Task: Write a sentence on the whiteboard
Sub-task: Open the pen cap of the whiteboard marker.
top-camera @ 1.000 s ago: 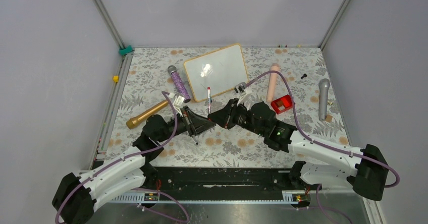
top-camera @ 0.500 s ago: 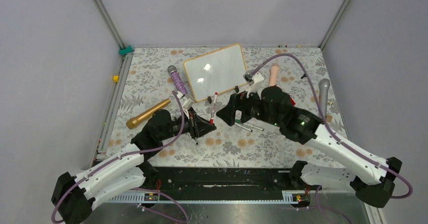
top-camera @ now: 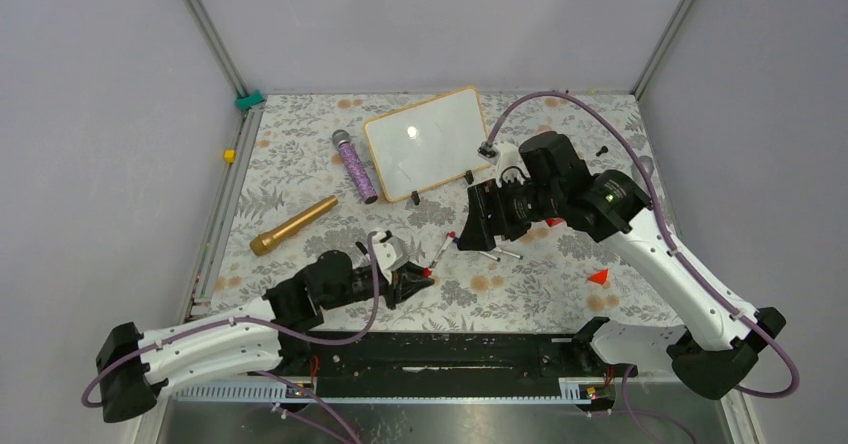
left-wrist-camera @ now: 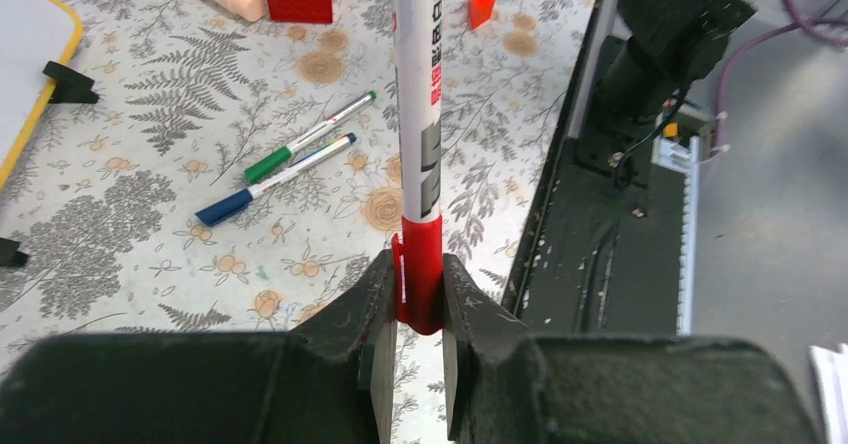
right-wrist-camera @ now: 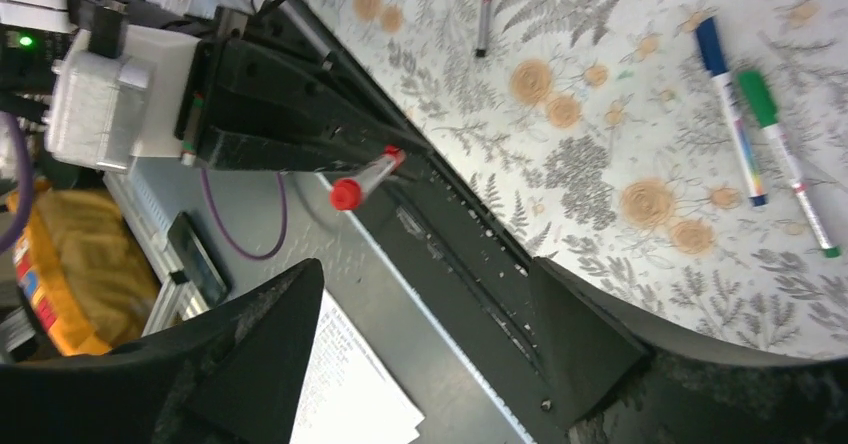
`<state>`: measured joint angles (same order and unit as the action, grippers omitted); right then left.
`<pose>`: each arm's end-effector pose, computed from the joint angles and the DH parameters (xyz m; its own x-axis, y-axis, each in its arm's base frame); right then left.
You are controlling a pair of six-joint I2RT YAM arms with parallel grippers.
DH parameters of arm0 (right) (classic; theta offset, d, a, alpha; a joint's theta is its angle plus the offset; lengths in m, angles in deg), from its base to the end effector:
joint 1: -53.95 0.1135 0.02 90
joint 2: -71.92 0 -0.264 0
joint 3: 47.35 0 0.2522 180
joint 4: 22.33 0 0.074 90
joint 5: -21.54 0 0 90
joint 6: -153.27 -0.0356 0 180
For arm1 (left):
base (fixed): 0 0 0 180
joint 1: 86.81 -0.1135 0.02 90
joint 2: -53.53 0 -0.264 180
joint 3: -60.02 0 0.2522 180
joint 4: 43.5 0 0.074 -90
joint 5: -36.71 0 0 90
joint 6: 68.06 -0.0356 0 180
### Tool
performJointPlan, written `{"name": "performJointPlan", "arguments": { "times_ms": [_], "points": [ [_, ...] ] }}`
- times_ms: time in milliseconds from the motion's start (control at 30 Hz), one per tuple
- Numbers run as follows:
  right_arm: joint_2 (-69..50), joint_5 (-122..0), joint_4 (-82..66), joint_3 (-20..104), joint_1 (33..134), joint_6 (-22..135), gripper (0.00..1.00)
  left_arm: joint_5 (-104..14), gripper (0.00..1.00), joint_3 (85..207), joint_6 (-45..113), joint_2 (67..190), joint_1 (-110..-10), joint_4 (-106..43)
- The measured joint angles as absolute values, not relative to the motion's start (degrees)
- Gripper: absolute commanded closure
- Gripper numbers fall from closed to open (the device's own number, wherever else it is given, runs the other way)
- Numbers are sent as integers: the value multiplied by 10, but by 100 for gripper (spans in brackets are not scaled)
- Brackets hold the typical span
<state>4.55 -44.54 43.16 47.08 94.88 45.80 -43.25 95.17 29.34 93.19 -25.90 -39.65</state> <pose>0.1616 0.1593 0.4057 -0.6998 -0.2436 -0.6716 -0.6592 0.5825 0.4756 0.0802 -0.1569 0.2463 -0.1917 0.0837 -0.9779 0.9274 0.3416 -0.1526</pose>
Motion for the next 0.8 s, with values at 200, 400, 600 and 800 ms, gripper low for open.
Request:
{"name": "performJointPlan", "arguments": {
  "times_ms": [200, 400, 600, 800],
  "points": [
    [34, -372, 432, 467, 949, 459, 27, -478, 100, 966, 252, 983, -224, -373],
    [24, -353, 419, 459, 953, 459, 32, -495, 100, 978, 237, 1006, -213, -358],
    [-5, -357, 417, 440, 972, 459, 39, -497, 100, 997, 232, 1021, -210, -356],
    [-39, -369, 413, 438, 995, 458, 60, -496, 100, 1005, 232, 1035, -208, -358]
  ]
}}
